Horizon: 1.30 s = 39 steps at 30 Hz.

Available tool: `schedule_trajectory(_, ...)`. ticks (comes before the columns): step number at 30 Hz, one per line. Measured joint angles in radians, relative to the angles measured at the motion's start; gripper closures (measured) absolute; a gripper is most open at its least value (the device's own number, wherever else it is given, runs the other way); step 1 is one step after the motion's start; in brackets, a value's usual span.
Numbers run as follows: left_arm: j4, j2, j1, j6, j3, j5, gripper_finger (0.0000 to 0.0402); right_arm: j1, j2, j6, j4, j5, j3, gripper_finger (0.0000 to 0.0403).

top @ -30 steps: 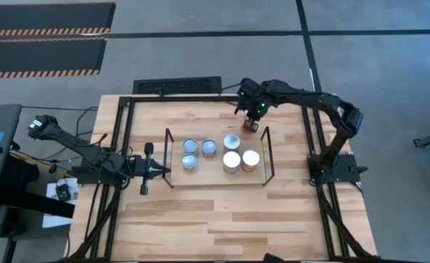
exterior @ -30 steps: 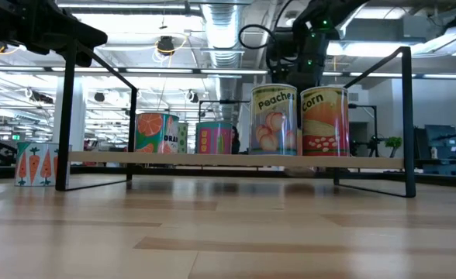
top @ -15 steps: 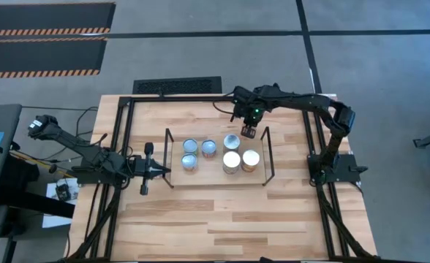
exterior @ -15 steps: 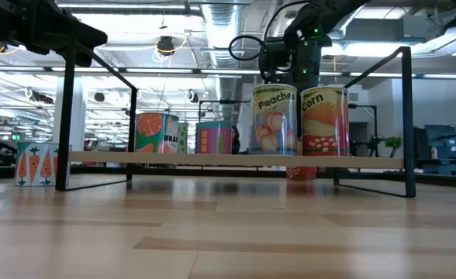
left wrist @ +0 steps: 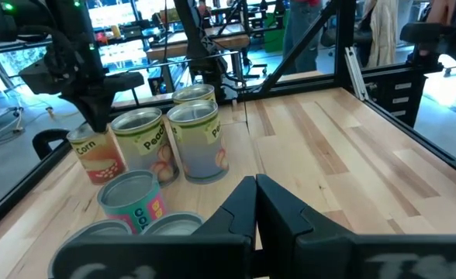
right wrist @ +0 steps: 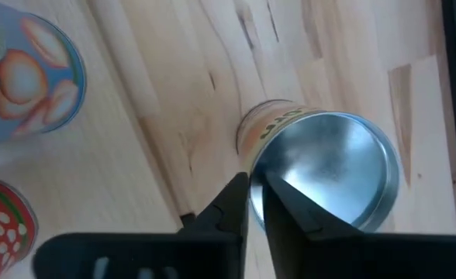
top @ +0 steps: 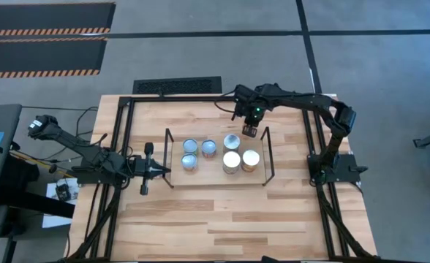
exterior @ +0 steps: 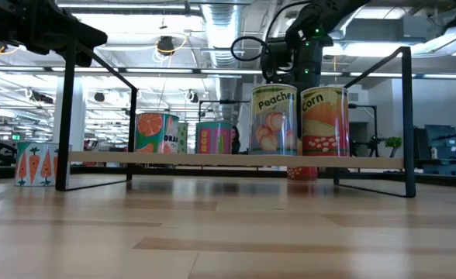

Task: Pick and place cans onto a shelf
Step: Put the large canned corn on the shelf aligned with the other canned corn

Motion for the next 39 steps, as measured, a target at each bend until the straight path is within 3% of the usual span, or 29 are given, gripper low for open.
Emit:
schedule_trajectory(12,0.0,0.0,0.0,0.0,0.0,0.0,0.0401,0.001,-0.004,0.038,-0.054,0.031,0.122,0.0262)
schedule_trajectory(20,-0.001,0.0,0.0,0.0,0.0,0.01,0.0401,0.018,-0.002,0.085,-0.046,0.069,0.056,0.0235)
schedule_trajectory(32,0.0,0.0,0.0,0.0,0.0,0.01,0.0401,0.017,-0.002,0.09,0.085,0.106,-0.034,0.0247)
schedule_trajectory(39,0.0,0.0,0.0,0.001,0.0,0.009,0.0402,0.007,-0.007,0.052,0.096,0.109,-0.069,0.0296)
